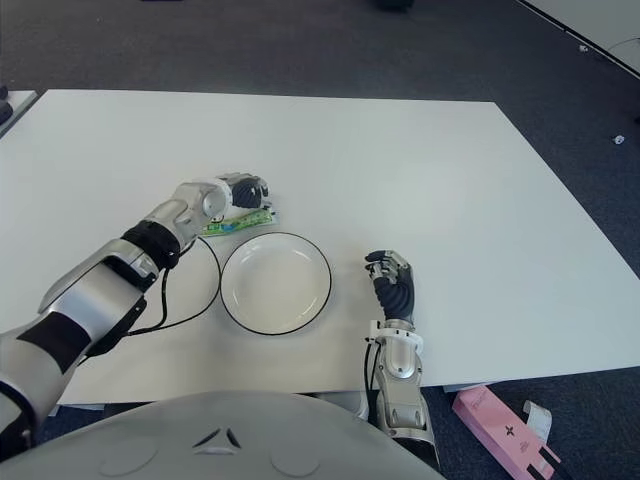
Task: Put the toothpaste on the table into the plate.
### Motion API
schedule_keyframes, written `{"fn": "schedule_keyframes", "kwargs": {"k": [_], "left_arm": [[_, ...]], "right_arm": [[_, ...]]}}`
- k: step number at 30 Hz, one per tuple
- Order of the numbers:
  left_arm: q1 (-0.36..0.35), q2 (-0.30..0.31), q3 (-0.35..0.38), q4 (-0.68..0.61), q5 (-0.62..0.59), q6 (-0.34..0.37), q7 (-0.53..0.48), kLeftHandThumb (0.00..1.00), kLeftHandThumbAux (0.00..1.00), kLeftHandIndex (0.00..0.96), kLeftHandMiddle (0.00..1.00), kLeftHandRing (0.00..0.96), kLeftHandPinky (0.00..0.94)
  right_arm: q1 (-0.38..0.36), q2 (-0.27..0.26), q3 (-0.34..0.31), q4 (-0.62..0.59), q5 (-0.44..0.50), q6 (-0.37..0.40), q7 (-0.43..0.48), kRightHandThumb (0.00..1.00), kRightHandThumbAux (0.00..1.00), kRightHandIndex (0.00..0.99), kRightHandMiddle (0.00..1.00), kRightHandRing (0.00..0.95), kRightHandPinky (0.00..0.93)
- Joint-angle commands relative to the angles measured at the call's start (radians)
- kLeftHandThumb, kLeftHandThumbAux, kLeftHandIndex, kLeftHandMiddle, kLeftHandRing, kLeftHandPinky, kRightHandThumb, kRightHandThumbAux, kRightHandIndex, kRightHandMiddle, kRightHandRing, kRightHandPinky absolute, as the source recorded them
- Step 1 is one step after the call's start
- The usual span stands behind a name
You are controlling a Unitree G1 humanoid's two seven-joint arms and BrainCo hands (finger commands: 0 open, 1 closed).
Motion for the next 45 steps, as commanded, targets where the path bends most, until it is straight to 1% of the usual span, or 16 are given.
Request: {"fn": "schedule_keyframes", "kwargs": {"k": [1, 5, 7, 8, 10, 13, 15, 20, 27, 30, 32, 38, 41, 45], "left_arm": [[0.166, 0.048, -0.043, 0.043, 0.041, 0.039, 0.043, 0.424, 0.332, 0.259, 0.127, 0.088, 0.138], [0.198, 0.067, -0.043, 0.010, 0.049, 0.035, 0.100, 0.439, 0.318, 0.258, 0.127, 0.071, 0.129], [0.221, 0.090, -0.039, -0.034, 0.054, 0.032, 0.119, 0.444, 0.309, 0.250, 0.125, 0.064, 0.127], [0.227, 0.096, -0.038, -0.047, 0.055, 0.033, 0.122, 0.446, 0.306, 0.247, 0.124, 0.062, 0.127], [0.251, 0.131, -0.029, -0.124, 0.056, 0.041, 0.106, 0.453, 0.301, 0.232, 0.120, 0.055, 0.126], [0.278, 0.195, 0.000, -0.279, 0.052, 0.065, 0.044, 0.464, 0.301, 0.205, 0.114, 0.049, 0.129], [0.278, 0.222, 0.022, -0.334, 0.040, 0.073, 0.007, 0.464, 0.303, 0.187, 0.109, 0.049, 0.131], [0.258, 0.261, 0.078, -0.369, -0.019, 0.063, -0.086, 0.422, 0.330, 0.126, 0.085, 0.053, 0.122], [0.254, 0.320, 0.137, -0.443, -0.073, 0.056, -0.191, 0.334, 0.378, 0.099, 0.070, 0.065, 0.134], [0.256, 0.358, 0.171, -0.508, -0.098, 0.073, -0.247, 0.310, 0.393, 0.097, 0.071, 0.082, 0.166], [0.253, 0.372, 0.188, -0.541, -0.110, 0.086, -0.274, 0.290, 0.410, 0.101, 0.086, 0.110, 0.205], [0.238, 0.398, 0.206, -0.593, -0.124, 0.101, -0.341, 0.255, 0.428, 0.123, 0.130, 0.166, 0.267], [0.234, 0.421, 0.213, -0.611, -0.132, 0.088, -0.374, 0.248, 0.431, 0.136, 0.144, 0.185, 0.279], [0.237, 0.431, 0.218, -0.620, -0.137, 0.082, -0.387, 0.260, 0.435, 0.143, 0.149, 0.192, 0.271]], "right_arm": [[0.007, -0.004, -0.008, 0.001, 0.007, -0.004, 0.011, 0.715, 0.729, 0.427, 0.469, 0.474, 0.470], [0.008, -0.004, -0.011, 0.001, 0.009, -0.006, 0.016, 0.715, 0.729, 0.427, 0.472, 0.472, 0.473], [0.008, -0.004, -0.012, 0.000, 0.008, -0.006, 0.018, 0.715, 0.729, 0.427, 0.473, 0.472, 0.475], [0.008, -0.004, -0.013, 0.000, 0.007, -0.005, 0.019, 0.715, 0.729, 0.427, 0.474, 0.473, 0.476], [0.009, -0.005, -0.012, -0.001, 0.003, -0.004, 0.020, 0.715, 0.729, 0.427, 0.475, 0.474, 0.478], [0.010, -0.006, -0.011, -0.003, -0.003, -0.001, 0.021, 0.715, 0.730, 0.426, 0.474, 0.475, 0.481], [0.010, -0.008, -0.009, -0.005, -0.004, 0.002, 0.025, 0.714, 0.730, 0.426, 0.473, 0.475, 0.480], [0.007, -0.008, -0.009, -0.003, -0.002, 0.008, 0.028, 0.714, 0.730, 0.426, 0.466, 0.475, 0.473], [0.003, -0.004, -0.008, 0.000, -0.007, 0.007, 0.023, 0.713, 0.729, 0.426, 0.462, 0.474, 0.467], [0.001, -0.003, -0.008, 0.003, -0.007, 0.000, 0.022, 0.712, 0.729, 0.426, 0.461, 0.471, 0.458], [-0.001, -0.002, -0.007, 0.006, -0.008, -0.001, 0.020, 0.713, 0.729, 0.426, 0.462, 0.470, 0.460], [-0.003, -0.003, -0.005, 0.006, -0.014, 0.006, 0.017, 0.713, 0.729, 0.427, 0.463, 0.468, 0.459], [-0.005, -0.003, -0.004, 0.010, -0.015, 0.000, 0.019, 0.713, 0.729, 0.426, 0.463, 0.470, 0.467], [-0.005, -0.004, -0.003, 0.011, -0.016, -0.002, 0.019, 0.713, 0.729, 0.426, 0.463, 0.470, 0.466]]}}
